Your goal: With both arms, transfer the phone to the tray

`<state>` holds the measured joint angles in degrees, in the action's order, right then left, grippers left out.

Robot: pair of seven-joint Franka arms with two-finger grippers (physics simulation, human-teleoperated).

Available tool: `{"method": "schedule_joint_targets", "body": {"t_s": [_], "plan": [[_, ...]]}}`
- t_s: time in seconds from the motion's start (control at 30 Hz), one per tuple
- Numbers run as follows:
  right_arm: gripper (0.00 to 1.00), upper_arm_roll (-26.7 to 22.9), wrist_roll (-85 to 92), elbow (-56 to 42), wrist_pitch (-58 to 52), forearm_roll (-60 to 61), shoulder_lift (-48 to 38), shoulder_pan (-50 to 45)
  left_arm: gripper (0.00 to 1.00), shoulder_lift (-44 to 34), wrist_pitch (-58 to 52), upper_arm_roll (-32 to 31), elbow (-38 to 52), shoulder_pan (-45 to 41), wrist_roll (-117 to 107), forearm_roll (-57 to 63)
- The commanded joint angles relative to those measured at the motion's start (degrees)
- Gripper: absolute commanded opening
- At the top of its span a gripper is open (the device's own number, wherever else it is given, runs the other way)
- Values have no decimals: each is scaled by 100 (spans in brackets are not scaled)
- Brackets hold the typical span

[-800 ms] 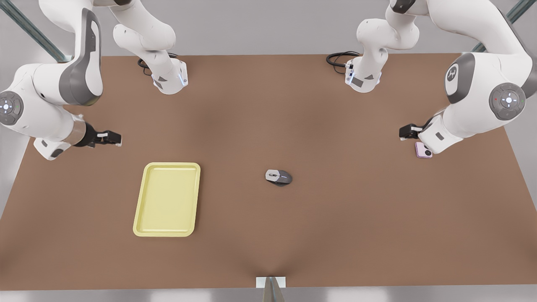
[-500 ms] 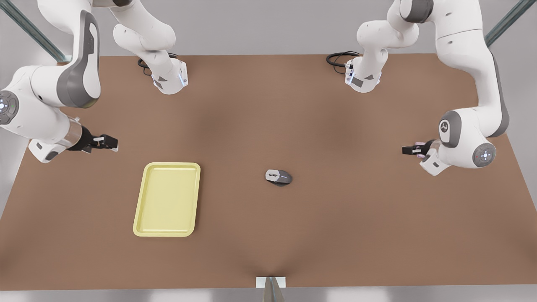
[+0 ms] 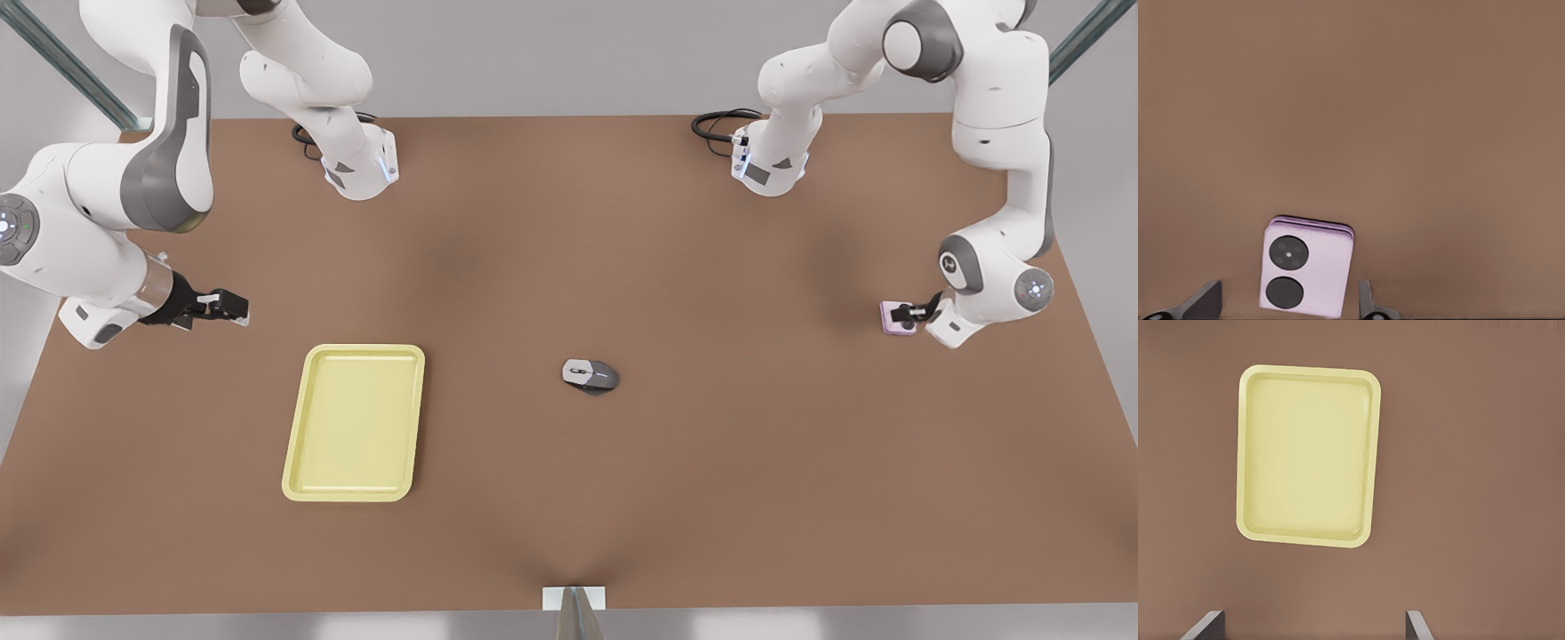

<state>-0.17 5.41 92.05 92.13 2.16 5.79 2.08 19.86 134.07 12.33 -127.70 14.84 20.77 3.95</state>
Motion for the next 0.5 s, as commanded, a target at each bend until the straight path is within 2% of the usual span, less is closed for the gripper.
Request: {"method": "schedule_joint_targets", "body": {"t_s": [0.0, 0.47], "plan": [[100, 0, 57, 6, 7, 4, 1, -5, 100, -8, 541, 50, -97, 1, 2133, 53], [100, 0, 57, 6, 42, 4, 54, -14, 100, 246, 735, 33, -299, -34, 1360, -34]]}}
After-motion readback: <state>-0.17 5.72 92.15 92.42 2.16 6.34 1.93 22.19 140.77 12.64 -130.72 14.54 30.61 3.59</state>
